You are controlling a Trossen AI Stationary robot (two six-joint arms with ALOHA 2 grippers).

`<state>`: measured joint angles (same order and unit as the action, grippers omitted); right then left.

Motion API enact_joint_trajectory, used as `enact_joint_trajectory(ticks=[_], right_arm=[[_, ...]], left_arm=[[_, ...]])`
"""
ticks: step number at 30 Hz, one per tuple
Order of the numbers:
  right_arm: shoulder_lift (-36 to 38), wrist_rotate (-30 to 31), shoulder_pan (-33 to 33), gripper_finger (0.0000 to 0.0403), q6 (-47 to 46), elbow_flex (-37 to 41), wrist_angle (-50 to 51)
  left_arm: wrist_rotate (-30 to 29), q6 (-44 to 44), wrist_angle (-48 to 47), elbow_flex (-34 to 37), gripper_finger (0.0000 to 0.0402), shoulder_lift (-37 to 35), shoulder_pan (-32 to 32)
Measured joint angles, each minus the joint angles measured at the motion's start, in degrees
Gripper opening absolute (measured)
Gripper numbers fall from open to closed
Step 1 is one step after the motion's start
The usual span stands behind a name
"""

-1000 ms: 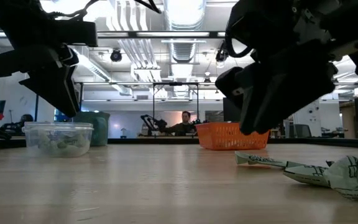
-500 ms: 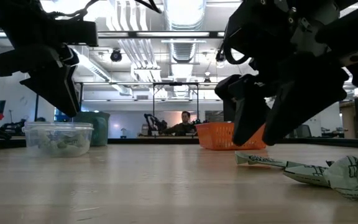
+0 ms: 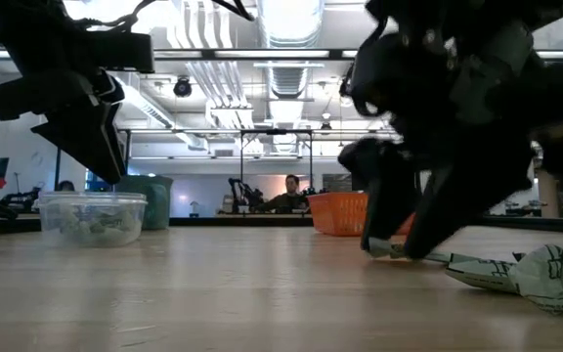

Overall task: Pick and place items into bin
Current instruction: Put the light green stevia packet into the orange bin

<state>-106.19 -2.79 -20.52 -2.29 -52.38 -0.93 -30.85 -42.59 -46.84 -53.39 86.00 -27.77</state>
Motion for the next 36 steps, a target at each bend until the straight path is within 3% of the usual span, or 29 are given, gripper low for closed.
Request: enact_joint_trajectory(ticks=[20,36], right_arm=[[-1.8,-0.2,0.8,0.018,0.5,-0.9,0.8],[-0.8,0.0,0.8,0.0074,1.4,-0.8,2.2]], left_arm=[[-0.2,1.2,1.0,0.0,0.0132,0.0,0.0],[-0.2,1.5,1.3,0.0,0.0132,0.0,0.0]])
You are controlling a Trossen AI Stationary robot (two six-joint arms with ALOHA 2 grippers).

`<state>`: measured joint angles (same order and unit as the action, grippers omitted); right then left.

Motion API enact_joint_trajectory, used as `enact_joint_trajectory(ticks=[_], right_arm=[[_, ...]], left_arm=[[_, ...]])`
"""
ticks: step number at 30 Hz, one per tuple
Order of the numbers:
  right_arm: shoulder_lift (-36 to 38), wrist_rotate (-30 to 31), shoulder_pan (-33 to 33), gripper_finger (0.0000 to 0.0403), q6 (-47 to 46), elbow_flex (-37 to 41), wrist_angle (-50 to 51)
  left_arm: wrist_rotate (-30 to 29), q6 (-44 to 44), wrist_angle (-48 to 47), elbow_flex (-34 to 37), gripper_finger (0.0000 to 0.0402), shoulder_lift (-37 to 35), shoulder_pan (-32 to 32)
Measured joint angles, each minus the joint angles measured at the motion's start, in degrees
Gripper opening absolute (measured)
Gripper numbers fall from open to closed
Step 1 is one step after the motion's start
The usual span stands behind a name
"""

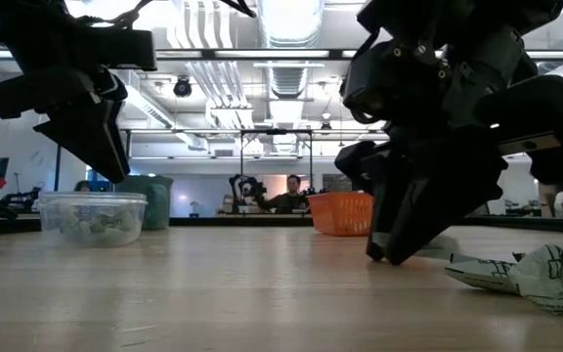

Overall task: Pick and place items into bin
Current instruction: Put the light green stevia packet into the orange bin

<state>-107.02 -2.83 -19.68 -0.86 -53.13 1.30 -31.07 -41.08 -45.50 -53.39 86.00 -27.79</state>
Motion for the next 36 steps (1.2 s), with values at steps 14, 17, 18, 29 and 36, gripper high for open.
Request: enact_joint_trajectory(ticks=[14,17,18,29,36], right_arm=[[1.7,-0.1,0.0,0.001,3.2,0.1,2.1],[2.4,0.0,0.0,0.0009,3.9,0.1,2.2],[2.6,0.0,0.0,0.0009,4.1,0.1,2.3],[12.2,17.7,0.0,0.0009,8.6,0.0,10.7],[19.2,31.0,0.0,0.0009,9.5,0.0,14.2]], left_arm=[[0.0,0.0,0.0,0.0,0.0132,0.0,0.0],[0.0,0.0,0.0,0.0,0.0132,0.0,0.0],[0.0,0.0,0.0,0.0,0.0132,0.0,0.0],[-0.6,0.0,0.0,0.0,0.0132,0.0,0.0],[-0.9,1.4,0.7,0.0,0.0132,0.0,0.0]])
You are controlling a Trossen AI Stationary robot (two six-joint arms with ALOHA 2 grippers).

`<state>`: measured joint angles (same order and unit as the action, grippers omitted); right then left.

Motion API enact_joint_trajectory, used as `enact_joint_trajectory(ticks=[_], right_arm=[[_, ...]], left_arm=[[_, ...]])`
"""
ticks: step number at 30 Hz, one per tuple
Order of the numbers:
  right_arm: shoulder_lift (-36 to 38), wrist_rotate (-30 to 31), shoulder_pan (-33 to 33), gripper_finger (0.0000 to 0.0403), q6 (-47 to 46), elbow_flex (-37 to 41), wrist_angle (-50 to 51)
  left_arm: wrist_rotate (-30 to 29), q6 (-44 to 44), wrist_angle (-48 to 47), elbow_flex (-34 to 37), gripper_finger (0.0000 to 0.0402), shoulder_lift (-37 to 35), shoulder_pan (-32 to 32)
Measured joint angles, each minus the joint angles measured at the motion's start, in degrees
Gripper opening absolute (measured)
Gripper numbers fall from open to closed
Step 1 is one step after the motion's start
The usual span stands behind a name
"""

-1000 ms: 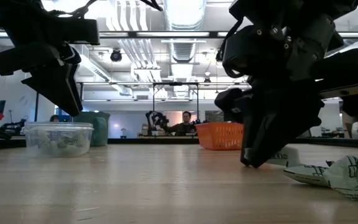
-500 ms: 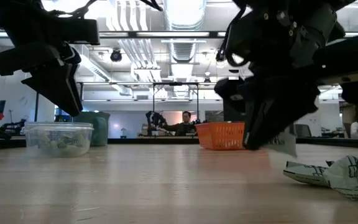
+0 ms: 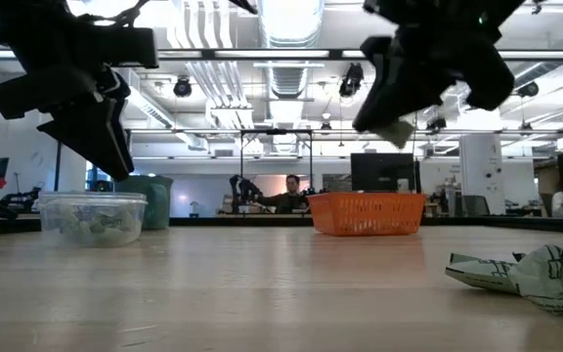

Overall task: Pick and place items into bin
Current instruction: Put the light green stevia packet into the orange bin

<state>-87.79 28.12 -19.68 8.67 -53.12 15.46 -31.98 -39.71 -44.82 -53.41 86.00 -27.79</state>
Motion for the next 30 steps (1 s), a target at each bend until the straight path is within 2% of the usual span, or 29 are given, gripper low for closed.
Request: enact_joint_trajectory(ticks=[8,15,18,23,26,30], right_arm=[[4.6,5.9,2.8,0.0009,5.8,0.0,0.4],[4.1,6.6,11.6,0.0009,7.0,0.3,0.0],[2.5,5.4,16.4,0.0009,7.0,1.0,0.2],[0.5,0.0,23.2,0.0009,6.5,2.7,0.0],[-0.3,-2.5,25.7,0.0009,6.4,3.4,-0.4],[-0.5,-2.7,27.5,0.0009,5.5,3.7,-0.8]], left_arm=[[-0.1,1.6,2.4,-0.1,0.0132,0.0,0.0],[-0.1,1.2,2.5,-0.1,0.0132,0.0,0.0],[-0.1,1.1,3.1,-0.1,0.0132,0.0,0.0],[-0.1,1.1,4.1,-0.1,0.0132,0.0,0.0],[-0.1,1.1,4.2,-0.1,0.0132,0.0,0.0],[-0.1,1.1,5.2,-0.1,0.0132,0.0,0.0]])
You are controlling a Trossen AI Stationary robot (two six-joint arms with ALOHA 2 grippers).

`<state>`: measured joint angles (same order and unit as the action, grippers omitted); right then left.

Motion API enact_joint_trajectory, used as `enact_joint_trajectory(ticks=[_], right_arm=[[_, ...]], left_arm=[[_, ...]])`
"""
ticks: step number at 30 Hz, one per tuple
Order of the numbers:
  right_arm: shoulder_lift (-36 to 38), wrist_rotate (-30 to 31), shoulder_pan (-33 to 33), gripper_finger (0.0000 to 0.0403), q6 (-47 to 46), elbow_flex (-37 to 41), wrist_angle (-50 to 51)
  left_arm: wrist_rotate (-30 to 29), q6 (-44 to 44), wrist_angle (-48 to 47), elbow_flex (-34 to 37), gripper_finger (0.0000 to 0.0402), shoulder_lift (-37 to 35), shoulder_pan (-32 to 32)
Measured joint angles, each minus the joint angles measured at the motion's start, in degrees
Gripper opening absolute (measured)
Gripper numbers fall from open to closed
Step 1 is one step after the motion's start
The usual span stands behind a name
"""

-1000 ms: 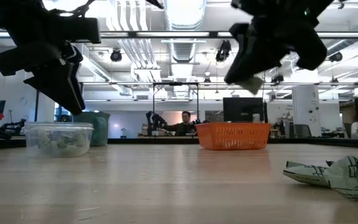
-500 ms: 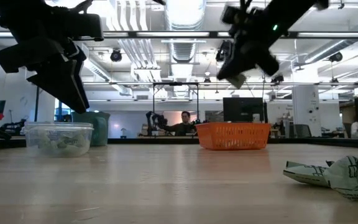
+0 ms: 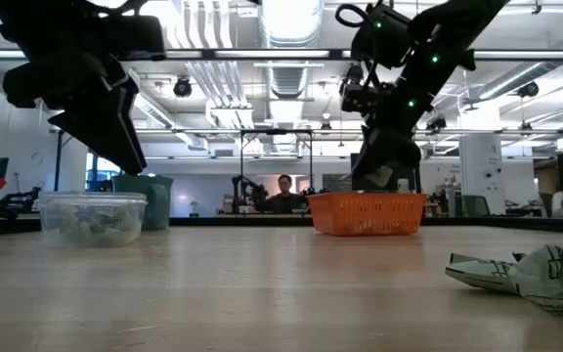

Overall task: Pick and place items into bin
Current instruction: Put the light green stevia packet into the orange bin

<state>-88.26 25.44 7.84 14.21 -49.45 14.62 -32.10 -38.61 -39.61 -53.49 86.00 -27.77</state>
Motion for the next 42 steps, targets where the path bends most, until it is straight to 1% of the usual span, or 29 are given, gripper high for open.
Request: enact_joint_trajectory(ticks=[5,12,15,23,27,34,38,42], right_arm=[[0.0,0.0,1.1,0.0009,-2.4,0.1,-0.6],[0.0,0.0,1.2,0.0011,-2.3,0.1,-0.6],[0.0,0.0,1.2,0.0024,-2.2,0.1,-0.8],[0.0,0.0,1.2,0.0089,-1.7,0.1,-2.9],[0.3,0.0,1.2,0.0111,-1.5,0.1,-2.9],[1.5,0.0,1.2,0.0126,-0.7,0.1,-2.8],[2.1,0.0,1.1,0.0127,-0.7,0.1,-2.5],[3.6,0.0,0.7,0.0123,-0.9,0.1,0.0]], left_arm=[[0.0,0.0,1.1,0.0,0.0132,0.0,0.0],[0.0,0.4,1.7,0.0,0.0132,0.0,0.0],[0.0,0.4,1.7,0.0,0.0132,0.0,0.0],[0.0,0.1,1.7,0.0,0.0132,0.0,0.0],[0.0,0.0,1.7,0.0,0.0132,0.0,0.0],[0.0,0.0,1.7,0.0,0.0132,0.0,0.0],[0.0,0.0,1.7,0.0,0.0132,0.0,0.0],[0.0,0.0,1.7,0.0,0.0132,0.0,0.0]])
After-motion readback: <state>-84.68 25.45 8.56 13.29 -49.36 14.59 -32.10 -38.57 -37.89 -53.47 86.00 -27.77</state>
